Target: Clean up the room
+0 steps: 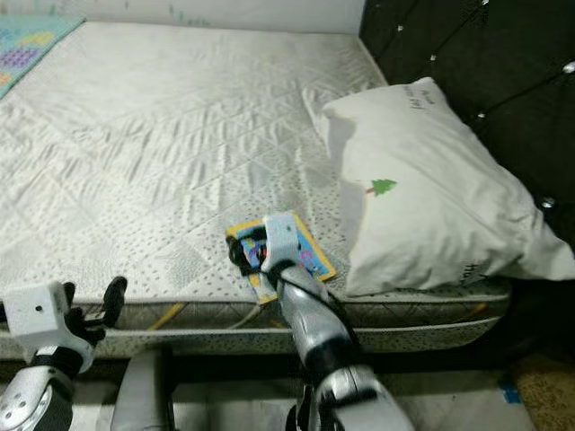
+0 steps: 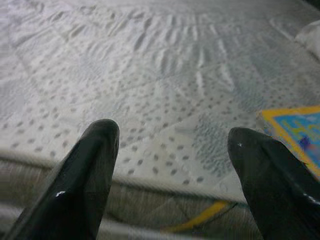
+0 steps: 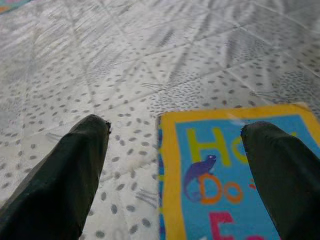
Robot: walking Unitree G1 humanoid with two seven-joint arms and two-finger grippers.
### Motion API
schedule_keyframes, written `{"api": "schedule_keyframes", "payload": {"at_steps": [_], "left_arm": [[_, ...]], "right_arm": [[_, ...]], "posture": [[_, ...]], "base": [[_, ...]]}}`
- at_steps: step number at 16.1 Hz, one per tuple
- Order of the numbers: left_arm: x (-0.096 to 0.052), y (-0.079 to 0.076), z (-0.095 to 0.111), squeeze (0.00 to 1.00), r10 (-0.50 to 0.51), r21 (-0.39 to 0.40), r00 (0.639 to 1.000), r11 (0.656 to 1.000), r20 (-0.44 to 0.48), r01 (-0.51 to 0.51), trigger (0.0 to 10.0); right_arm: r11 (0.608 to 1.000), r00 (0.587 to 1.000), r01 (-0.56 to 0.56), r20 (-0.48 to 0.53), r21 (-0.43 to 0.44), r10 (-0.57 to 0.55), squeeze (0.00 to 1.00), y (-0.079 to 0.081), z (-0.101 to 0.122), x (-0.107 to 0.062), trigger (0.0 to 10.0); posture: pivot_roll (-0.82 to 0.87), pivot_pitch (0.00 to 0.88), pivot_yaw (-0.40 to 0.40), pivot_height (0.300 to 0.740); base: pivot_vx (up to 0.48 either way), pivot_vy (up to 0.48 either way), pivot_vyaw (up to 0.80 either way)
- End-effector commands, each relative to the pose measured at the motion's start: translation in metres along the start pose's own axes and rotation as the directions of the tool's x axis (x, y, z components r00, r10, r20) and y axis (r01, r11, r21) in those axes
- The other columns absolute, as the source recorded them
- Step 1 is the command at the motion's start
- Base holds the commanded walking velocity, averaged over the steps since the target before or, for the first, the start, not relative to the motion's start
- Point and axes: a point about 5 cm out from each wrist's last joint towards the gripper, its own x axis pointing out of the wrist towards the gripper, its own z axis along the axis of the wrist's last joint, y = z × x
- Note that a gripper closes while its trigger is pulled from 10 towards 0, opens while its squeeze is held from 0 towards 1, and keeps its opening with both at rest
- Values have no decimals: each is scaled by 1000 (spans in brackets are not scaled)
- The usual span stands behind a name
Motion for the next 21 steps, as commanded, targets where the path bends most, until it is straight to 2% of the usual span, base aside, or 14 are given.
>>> {"api": "schedule_keyframes", "payload": {"at_steps": [1, 3, 7, 10, 11, 13, 16, 21], "left_arm": [[-3, -2, 5, 0, -6, -1, 1000, 1000, 7, 6, 10000], [-9, -4, 5, 0, -16, -1, 1000, 1000, -9, 16, 10000], [-14, -8, 5, 0, -37, 0, 999, 999, -20, 37, 10000], [-16, -9, 5, 0, -44, -6, 999, 999, -32, 44, 10000], [-16, -9, 5, 0, -47, -10, 998, 999, -42, 46, 10000], [-15, -9, 3, 0, -53, -17, 997, 998, -51, 52, 10000], [-14, -11, 2, 0, -70, -27, 996, 997, -61, 68, 10000], [-13, -11, 0, 0, -72, -39, 994, 997, -78, 69, 10000]], "right_arm": [[1000, 1000, 7, -16, -5, -7, 0, 7, 2, 6, 10000], [994, 993, 108, -46, -19, -109, 0, -10, 13, 12, 10000], [962, 961, 264, -68, -74, -269, 0, -44, 20, 7, 10000], [937, 931, 334, -121, -100, -344, 0, -64, 13, 0, 10000], [918, 904, 378, -164, -119, -394, 0, -77, 8, -6, 10000], [897, 872, 421, -214, -131, -440, 0, -91, 0, -15, 10000], [894, 855, 434, -262, -109, -447, 0, -98, -11, -22, 10000], [905, 847, 416, -323, -93, -422, 0, -97, -22, -26, 10000]], "posture": [[224, 157, -71, 517], [244, 163, -75, 517], [258, 165, -78, 517], [262, 168, -78, 517], [261, 167, -77, 517], [258, 162, -75, 517], [254, 159, -76, 517], [254, 154, -72, 517]], "base": [[0, 0, 0], [0, 0, 0], [0, 0, 0], [0, 0, 0], [0, 0, 0], [0, 0, 0], [0, 0, 0], [0, 0, 0]]}}
